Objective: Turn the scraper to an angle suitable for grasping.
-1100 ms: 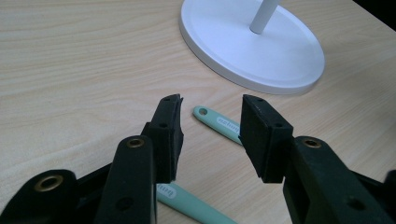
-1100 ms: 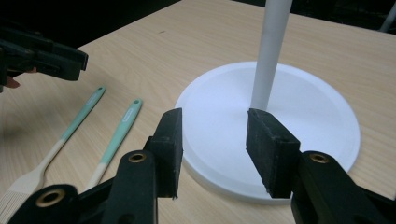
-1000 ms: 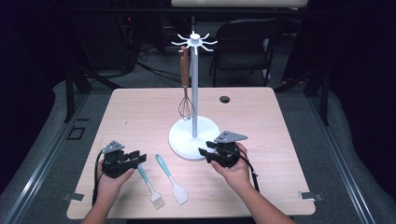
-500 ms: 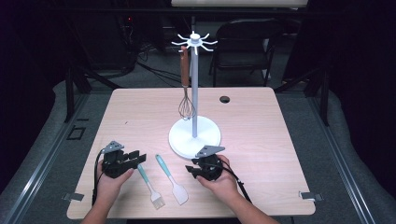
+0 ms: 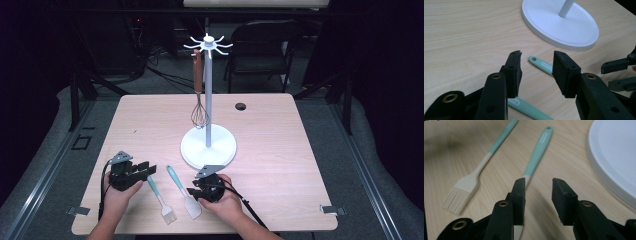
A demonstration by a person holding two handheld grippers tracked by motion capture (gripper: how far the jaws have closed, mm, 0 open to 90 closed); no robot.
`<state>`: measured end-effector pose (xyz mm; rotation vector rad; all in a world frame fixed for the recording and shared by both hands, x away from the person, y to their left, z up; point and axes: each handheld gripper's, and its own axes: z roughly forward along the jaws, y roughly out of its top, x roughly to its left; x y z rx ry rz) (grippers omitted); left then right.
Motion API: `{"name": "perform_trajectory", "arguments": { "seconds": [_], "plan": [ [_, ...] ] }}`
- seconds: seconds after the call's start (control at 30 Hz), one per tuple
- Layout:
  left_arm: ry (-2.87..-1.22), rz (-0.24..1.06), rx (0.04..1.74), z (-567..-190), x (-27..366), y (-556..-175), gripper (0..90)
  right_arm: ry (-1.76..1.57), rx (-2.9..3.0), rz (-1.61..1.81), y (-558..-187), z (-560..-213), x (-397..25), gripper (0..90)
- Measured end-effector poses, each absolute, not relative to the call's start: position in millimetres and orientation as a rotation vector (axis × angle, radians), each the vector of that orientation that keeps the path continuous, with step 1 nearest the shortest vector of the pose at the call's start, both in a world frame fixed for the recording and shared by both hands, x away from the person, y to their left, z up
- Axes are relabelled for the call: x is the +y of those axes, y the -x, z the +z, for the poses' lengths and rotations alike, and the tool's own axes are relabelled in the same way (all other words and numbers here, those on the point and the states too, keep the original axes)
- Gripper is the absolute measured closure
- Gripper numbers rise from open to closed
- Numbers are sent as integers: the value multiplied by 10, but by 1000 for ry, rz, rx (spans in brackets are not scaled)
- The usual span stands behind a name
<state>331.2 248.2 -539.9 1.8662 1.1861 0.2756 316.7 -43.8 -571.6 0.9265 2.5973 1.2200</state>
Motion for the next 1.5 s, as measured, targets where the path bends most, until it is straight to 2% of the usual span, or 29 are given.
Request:
{"name": "perform_trajectory", "arguments": {
  "seconds": [0.33, 0.4, 0.57, 0.73, 0.97, 1.2, 1.5],
  "plan": [
    [-1857, 279, 1188, -5399, 2489, -3312, 586, -851, 2620, 1178, -3097, -5805, -210, 627],
    [-1858, 280, 1188, -5399, 2490, -3312, 586, -810, 2633, 1140, -3088, -5820, -183, 641],
    [-1857, 280, 1190, -5400, 2490, -3312, 586, -814, 2624, 1132, -3058, -5817, -164, 762],
    [-1857, 285, 1188, -5395, 2492, -3309, 585, -816, 2621, 1124, -3044, -5806, -185, 787],
    [-1855, 283, 1192, -5396, 2497, -3308, 586, -843, 2638, 1119, -3045, -5783, -374, 810],
    [-1862, 289, 1189, -5400, 2467, -3301, 586, -859, 2658, 1104, -3006, -5763, -789, 816],
    [-1876, 267, 1183, -5413, 2419, -3295, 586, -920, 2628, 1115, -2906, -5768, -1122, 816]
  ]
}}
